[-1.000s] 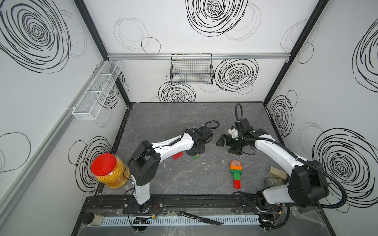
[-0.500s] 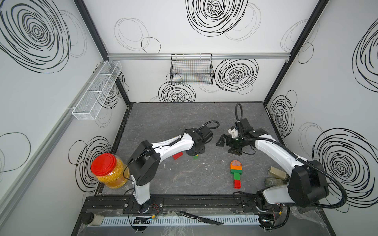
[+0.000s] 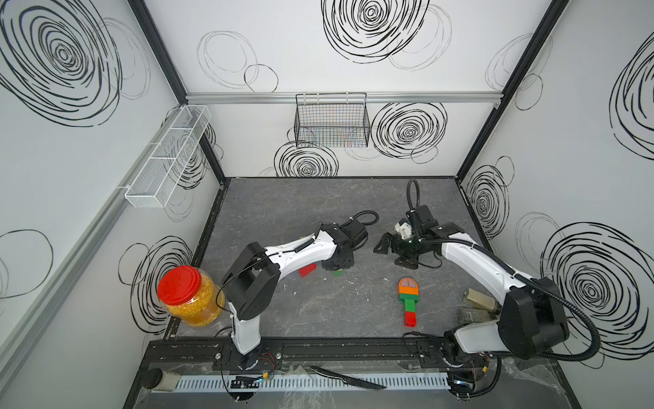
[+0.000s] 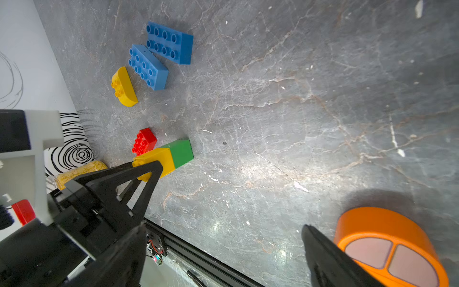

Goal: Assemble an ice cream with lego
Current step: Assemble the lego brick with the lego brick, then pick up the lego brick from the center of the board.

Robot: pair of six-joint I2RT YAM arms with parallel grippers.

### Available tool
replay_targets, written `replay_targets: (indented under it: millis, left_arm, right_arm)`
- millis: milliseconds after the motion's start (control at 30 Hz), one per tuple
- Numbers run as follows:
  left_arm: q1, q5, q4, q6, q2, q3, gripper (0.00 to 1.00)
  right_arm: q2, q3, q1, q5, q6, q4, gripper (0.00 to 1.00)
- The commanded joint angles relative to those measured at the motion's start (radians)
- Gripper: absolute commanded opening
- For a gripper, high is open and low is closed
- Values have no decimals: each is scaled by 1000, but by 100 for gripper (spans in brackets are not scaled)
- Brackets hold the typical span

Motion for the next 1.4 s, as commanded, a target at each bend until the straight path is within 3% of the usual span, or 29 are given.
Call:
replay_targets:
  millis: [0,167,367,567,867,1100,1367]
  left_arm:
    - [5,-17,-50,-18,1,10,46]
    - [3,-22,-56,-16,-9,31,54]
    - [-4,-38,-72,-11,-39,67,75]
    - [-18,-68,-97,-16,-108,85,88]
    - [10,-92,-121,-35,-246,44,93]
    - [120,-87,-145,-52,-355,-39,100]
    - [201,-38,-36,-132,-385,-193,99]
  right_arm:
    - [-32,5,-3,13,6,-26,100]
    - [-38,7,-3,15,7,-31,100]
    - [-41,14,-5,20,5,-42,100]
    - [-50,18,-4,25,4,-53,100]
    - [-60,43,-2,34,1,-81,100]
    - [-63,73,-1,36,-3,-119,100]
    - [-41,139,-2,21,-19,-168,100]
